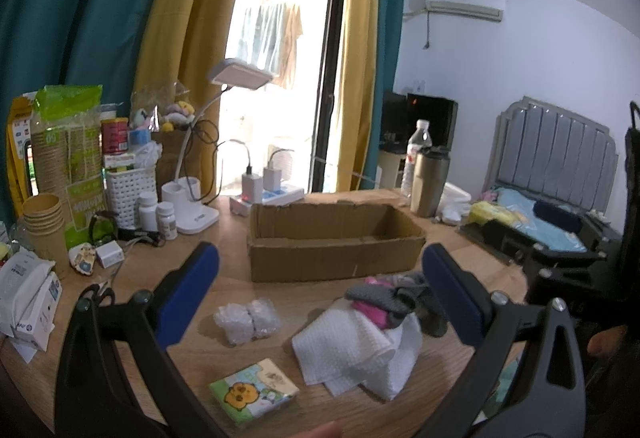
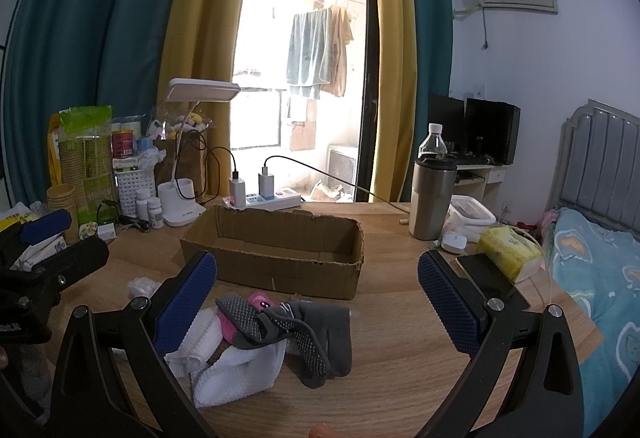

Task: Organize soft objects
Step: 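Grasp the cartoon tissue pack with the left gripper while the right grasps grey gloves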

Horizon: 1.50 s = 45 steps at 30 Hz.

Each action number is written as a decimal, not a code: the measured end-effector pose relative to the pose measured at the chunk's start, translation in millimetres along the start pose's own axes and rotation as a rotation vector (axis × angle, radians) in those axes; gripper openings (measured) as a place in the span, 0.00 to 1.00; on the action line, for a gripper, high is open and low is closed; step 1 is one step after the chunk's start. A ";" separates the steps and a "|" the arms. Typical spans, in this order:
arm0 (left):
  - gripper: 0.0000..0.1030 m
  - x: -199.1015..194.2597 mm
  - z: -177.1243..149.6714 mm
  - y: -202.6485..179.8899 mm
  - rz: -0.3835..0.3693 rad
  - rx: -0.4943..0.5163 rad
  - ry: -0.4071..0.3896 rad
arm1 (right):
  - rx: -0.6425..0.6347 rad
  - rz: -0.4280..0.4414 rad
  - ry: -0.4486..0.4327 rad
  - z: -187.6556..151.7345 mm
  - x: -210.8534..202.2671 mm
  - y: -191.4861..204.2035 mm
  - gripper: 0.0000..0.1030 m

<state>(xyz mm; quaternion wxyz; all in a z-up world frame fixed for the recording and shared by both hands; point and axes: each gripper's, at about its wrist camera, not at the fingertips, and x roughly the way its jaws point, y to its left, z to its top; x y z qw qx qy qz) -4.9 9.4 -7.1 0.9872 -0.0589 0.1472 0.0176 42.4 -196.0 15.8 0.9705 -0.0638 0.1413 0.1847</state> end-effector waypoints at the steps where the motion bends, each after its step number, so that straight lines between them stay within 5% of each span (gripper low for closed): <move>1: 1.00 2.4 -3.5 0.6 0.009 0.004 0.018 | 0.001 0.000 0.005 -2.1 1.0 0.5 1.00; 31: 0.99 77.2 -99.4 41.7 0.122 -0.026 0.497 | 0.116 0.069 0.298 -49.3 100.9 -24.0 0.96; 38: 0.78 80.8 -98.4 44.2 0.123 -0.007 0.511 | 0.117 0.120 0.348 -51.9 120.2 -13.2 0.95; 45: 0.75 81.6 -96.6 40.1 0.077 -0.004 0.512 | 0.122 0.167 0.394 -54.6 129.0 -6.7 0.79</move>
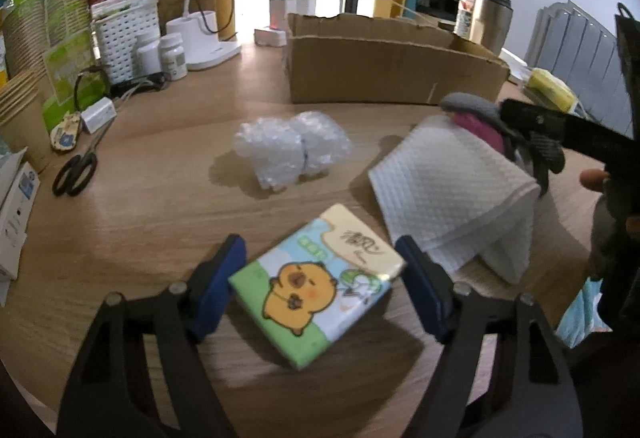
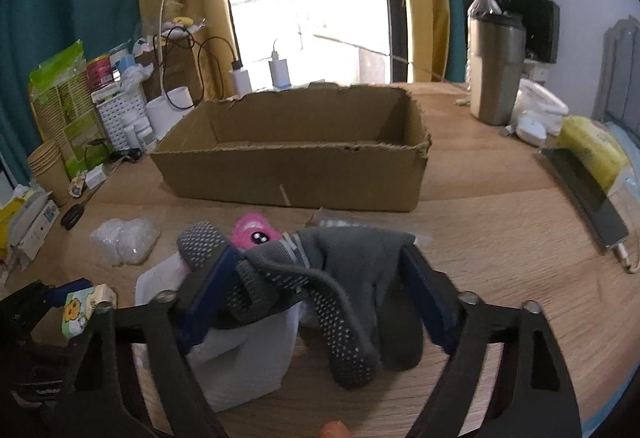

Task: Organize soft objects
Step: 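Grasp the cartoon tissue pack with the left gripper while the right grasps grey gloves, then carry the grey gloves into the cardboard box and open the right gripper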

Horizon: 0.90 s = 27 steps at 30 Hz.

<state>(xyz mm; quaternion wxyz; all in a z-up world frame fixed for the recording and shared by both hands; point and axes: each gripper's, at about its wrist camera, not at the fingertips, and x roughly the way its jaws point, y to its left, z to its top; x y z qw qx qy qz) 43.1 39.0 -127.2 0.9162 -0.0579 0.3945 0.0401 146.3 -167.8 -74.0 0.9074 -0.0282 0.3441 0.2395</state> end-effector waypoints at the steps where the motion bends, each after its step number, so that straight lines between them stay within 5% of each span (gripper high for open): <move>1: 0.75 -0.2 0.4 -1.0 -0.005 0.003 -0.001 | 0.000 0.002 0.002 -0.2 0.1 0.4 0.77; 5: 0.75 -6.3 4.9 -1.5 -0.012 0.002 -0.026 | -0.008 0.026 0.008 0.8 -0.9 0.9 0.63; 14: 0.75 -16.3 16.8 -6.2 -0.019 0.012 -0.068 | -0.032 0.046 -0.007 4.2 -8.8 0.2 0.10; 27: 0.75 -32.3 40.5 -18.1 -0.047 0.020 -0.154 | -0.046 0.058 -0.103 23.7 -38.2 -4.8 0.08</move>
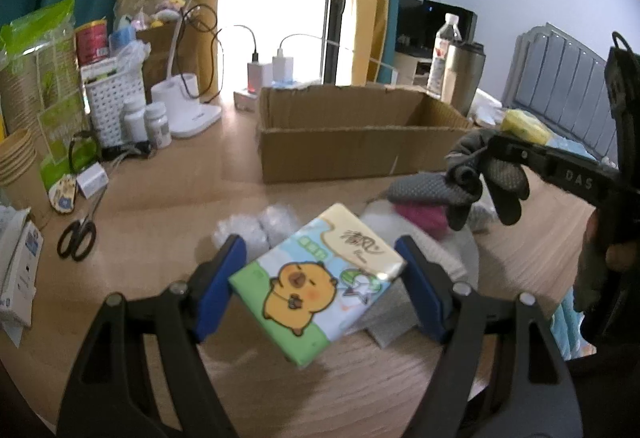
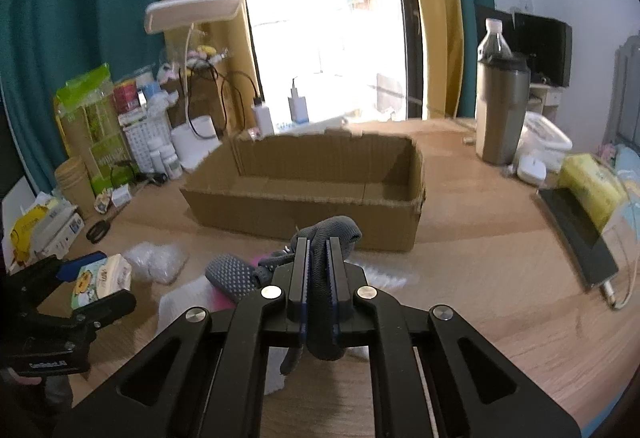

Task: Organize soft objects
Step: 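Carry the grey gloves into the cardboard box and open the right gripper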

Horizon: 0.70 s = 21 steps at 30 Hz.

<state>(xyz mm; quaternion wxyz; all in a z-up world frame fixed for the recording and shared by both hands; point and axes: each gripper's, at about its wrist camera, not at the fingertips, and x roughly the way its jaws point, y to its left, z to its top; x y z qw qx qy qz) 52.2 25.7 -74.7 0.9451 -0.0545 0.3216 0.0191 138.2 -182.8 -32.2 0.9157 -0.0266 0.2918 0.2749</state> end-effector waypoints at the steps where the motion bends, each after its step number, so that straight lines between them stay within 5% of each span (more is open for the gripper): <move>1: 0.75 0.0 2.4 -0.7 -0.002 0.000 -0.004 | -0.003 -0.001 -0.014 3.3 -3.2 -0.1 0.08; 21: 0.75 15.8 54.1 -18.4 -0.056 0.018 -0.084 | -0.016 -0.043 -0.129 53.0 -16.0 -23.0 0.08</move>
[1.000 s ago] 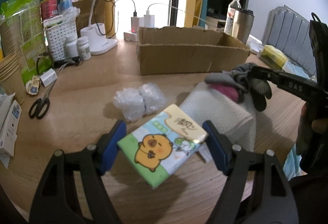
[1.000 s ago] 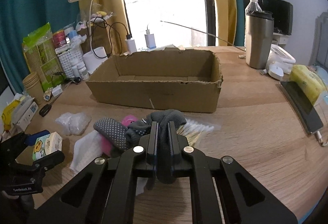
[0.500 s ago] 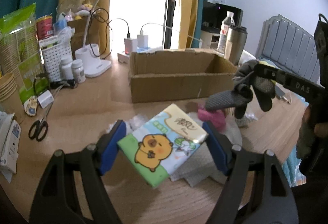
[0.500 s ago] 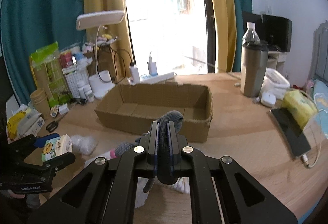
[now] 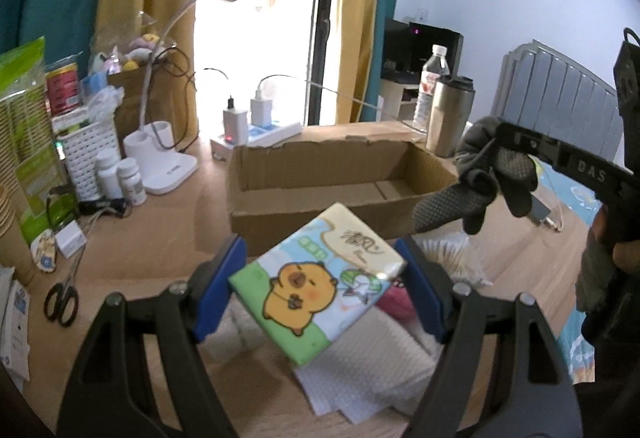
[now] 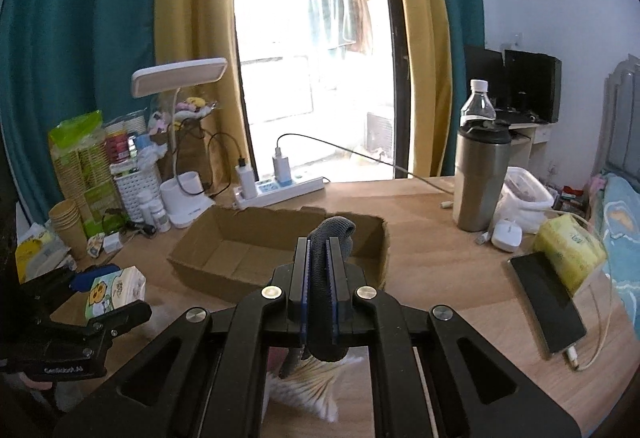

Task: Organize soft objects
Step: 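Carry the grey gloves into the cardboard box and open the right gripper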

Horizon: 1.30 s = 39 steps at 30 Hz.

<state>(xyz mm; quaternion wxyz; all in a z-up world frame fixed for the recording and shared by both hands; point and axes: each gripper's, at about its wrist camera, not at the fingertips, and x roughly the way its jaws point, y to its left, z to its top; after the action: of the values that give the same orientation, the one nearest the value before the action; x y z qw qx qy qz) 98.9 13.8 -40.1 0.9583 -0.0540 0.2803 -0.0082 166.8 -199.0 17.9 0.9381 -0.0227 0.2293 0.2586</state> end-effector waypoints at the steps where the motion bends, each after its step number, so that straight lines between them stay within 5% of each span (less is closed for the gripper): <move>1: 0.75 2.7 2.0 -2.3 -0.006 0.005 0.001 | 0.002 -0.003 -0.002 1.2 1.3 -2.3 0.08; 20: 0.75 51.4 43.8 -25.1 -0.044 0.060 -0.012 | 0.040 -0.014 -0.031 26.4 39.8 -35.9 0.08; 39: 0.75 117.5 56.8 -40.1 -0.054 0.064 0.061 | 0.082 0.042 0.074 6.5 95.3 -54.2 0.08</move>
<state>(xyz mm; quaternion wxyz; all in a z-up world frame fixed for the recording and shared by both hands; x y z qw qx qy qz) 229.1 -25.9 -51.3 0.9500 -0.0304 0.3074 -0.0447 268.9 -199.6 -22.5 0.9234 0.0109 0.2747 0.2677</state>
